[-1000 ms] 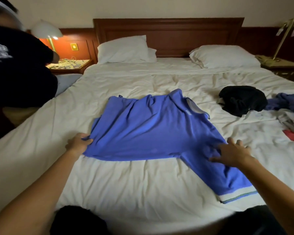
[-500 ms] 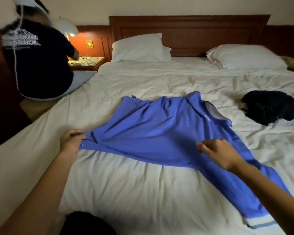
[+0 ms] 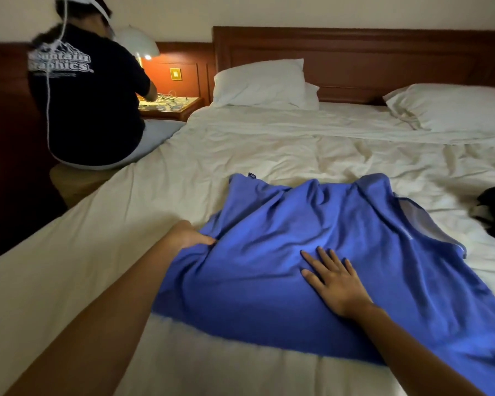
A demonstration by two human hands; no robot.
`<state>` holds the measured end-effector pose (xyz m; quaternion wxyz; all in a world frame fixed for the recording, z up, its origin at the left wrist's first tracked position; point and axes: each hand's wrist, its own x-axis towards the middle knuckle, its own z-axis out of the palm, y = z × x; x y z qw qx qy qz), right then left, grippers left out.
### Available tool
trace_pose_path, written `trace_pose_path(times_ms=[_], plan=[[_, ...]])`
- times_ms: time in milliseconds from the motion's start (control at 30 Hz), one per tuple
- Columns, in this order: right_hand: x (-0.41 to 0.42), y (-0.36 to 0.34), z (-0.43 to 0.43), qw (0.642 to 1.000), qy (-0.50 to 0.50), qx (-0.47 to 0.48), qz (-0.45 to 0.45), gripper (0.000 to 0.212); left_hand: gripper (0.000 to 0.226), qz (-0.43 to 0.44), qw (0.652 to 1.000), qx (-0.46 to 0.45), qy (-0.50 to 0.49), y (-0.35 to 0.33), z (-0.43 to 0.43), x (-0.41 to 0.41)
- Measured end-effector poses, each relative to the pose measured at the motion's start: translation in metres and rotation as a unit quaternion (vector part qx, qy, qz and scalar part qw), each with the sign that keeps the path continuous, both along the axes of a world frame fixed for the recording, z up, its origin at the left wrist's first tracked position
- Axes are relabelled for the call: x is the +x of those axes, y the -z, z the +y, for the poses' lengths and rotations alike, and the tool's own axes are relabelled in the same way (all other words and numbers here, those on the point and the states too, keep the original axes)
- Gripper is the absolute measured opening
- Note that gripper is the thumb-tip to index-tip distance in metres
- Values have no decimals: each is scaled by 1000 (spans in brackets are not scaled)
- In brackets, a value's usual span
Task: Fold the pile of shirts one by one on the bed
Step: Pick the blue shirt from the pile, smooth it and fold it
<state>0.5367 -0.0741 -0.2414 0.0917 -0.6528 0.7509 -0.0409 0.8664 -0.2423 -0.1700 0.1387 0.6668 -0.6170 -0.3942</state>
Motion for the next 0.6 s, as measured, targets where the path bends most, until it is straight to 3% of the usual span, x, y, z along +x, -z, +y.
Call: trace_pose_path(times_ms=[100,167,267,500,567,600], plan=[[-9,5,-12,1000,-4,-1,2,58,47,137,977,157,33,-12,-13,-6],[-10,5,-19,1000,-2,0,3,57,34,210,959,191,29,-13,-17,-4],[-10,3,-26,1000,6,-1,9,58,15,250,952,177,-27,-8,-16,5],[-8,0,-23,1000,4,-10,-5,57,30,319,938,132,-41,-24,-14,31],[-7,0,-23,1000,8,-16,-8,57,37,268,960,55,-59,-26,-24,45],[-7,0,-23,1000,9,-19,-10,57,43,172,982,-2,-78,-24,-32,52]])
